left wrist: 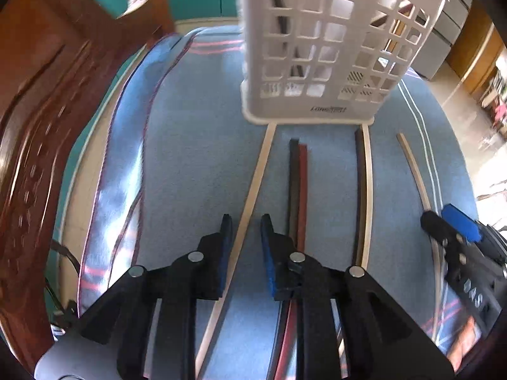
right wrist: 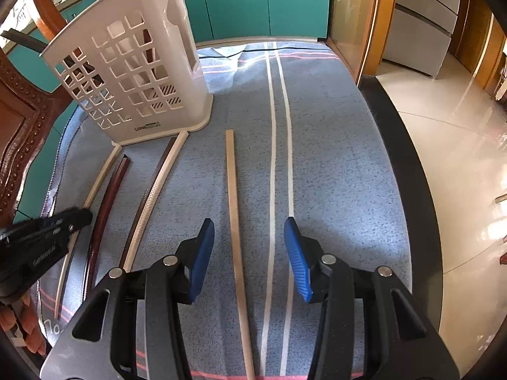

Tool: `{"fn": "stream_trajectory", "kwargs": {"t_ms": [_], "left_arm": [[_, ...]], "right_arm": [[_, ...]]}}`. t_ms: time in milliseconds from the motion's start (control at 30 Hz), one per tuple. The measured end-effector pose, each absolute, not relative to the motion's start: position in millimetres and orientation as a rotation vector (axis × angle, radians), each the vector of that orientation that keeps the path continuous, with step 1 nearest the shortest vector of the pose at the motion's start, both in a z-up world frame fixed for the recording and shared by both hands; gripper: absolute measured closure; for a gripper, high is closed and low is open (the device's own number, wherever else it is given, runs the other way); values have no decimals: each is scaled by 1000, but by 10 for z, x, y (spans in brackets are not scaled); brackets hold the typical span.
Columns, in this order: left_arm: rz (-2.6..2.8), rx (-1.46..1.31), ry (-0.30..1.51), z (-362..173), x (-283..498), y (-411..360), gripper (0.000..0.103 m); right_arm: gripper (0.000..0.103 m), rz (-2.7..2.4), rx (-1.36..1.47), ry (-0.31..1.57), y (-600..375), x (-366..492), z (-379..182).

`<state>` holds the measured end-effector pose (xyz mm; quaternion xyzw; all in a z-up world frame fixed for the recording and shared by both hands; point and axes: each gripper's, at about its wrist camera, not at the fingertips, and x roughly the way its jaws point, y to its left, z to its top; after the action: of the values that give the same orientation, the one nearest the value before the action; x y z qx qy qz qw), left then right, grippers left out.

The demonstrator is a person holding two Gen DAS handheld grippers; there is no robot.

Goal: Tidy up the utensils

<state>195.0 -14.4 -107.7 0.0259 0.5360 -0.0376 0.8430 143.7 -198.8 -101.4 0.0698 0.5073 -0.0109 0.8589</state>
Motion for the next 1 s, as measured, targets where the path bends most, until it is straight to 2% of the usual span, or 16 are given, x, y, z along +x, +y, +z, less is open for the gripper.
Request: {"fn": "stream_trajectory", "kwargs": {"t_ms": [100,167,267,433,833,900,1000], "left_arm": [[-78,89,1108,-1080,2084,-249,82],[-88,76,1119,-1077,2109,-259,92],[-104,17,1155,-1062,2080,-261,96],[-131,-136,1205,-1055,1902,-12,96],[-48,9,1148,-999,1969,-289,95],[-50,14,1146,-994,1968,-320,94],[-63,25,1148,-982,1927,-363,94]], "right_arm": [[58,-22,140,1061,-2000,1429,-1025],[58,-21,140,1057,-2022,1424,-1021],[58,-25,154,1055,-2073,1428,-1017],[58,-12,169,1048,-2073,1435,-968],[57,-54,34,1044,-1904,1524,-1067],[53,-35,29,1074,-1898,1616,-1071],[53,2,10,1137,-1916,1773,-1055]]}}
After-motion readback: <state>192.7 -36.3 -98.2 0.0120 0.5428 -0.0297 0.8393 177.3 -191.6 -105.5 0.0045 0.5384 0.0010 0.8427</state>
